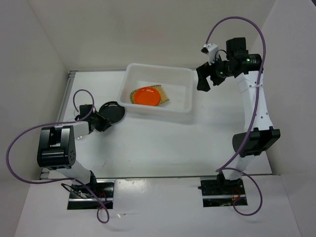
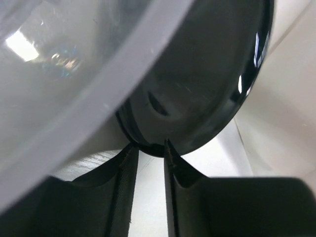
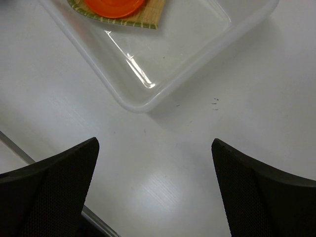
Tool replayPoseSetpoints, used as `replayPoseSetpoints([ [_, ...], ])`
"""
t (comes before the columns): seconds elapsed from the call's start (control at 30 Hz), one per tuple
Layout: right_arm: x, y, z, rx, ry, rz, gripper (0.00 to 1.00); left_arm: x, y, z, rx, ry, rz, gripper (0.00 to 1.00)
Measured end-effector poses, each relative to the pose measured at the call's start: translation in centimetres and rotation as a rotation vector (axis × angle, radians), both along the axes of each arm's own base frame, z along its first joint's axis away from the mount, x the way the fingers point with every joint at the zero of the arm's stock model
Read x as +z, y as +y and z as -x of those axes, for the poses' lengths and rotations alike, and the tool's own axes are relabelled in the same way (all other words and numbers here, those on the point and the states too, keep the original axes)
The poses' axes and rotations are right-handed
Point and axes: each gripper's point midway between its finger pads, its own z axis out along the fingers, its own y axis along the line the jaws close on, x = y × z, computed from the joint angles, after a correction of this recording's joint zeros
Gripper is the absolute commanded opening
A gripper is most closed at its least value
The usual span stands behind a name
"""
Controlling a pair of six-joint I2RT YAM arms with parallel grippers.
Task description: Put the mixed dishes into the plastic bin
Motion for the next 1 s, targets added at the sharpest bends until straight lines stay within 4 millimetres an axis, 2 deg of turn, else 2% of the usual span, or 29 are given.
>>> replayPoseSetpoints([
  [0.2,-0.1,-0.2,0.4,-0.003,0.005,-0.004,0.99,-0.2,0.3,-0.3,0.015,0.01,-0.017,0.27],
  [0.4,-0.5,-0.4,0.9,-0.002,0.019,-0.003,0.99,-0.2,0.5,-0.7,0.025,0.01,-0.031,0.17],
  [0.67,-0.7,-0.6,1.1,0.0,0.023,-0.003,0.99,0.2,0.3,-1.1,0.021,0.004,-0.032,0.1],
  [0.9,-0.7,-0.3,1.2,0.016,0.025,-0.015,0.99,0.8,0.2,-0.2,0.024,0.027,-0.033,0.01],
  [1.0,-1.0,-0.3,1.3,0.018,0.035,-0.018,0.99,1.2,0.3,0.2,0.029,0.044,-0.038,0.0],
])
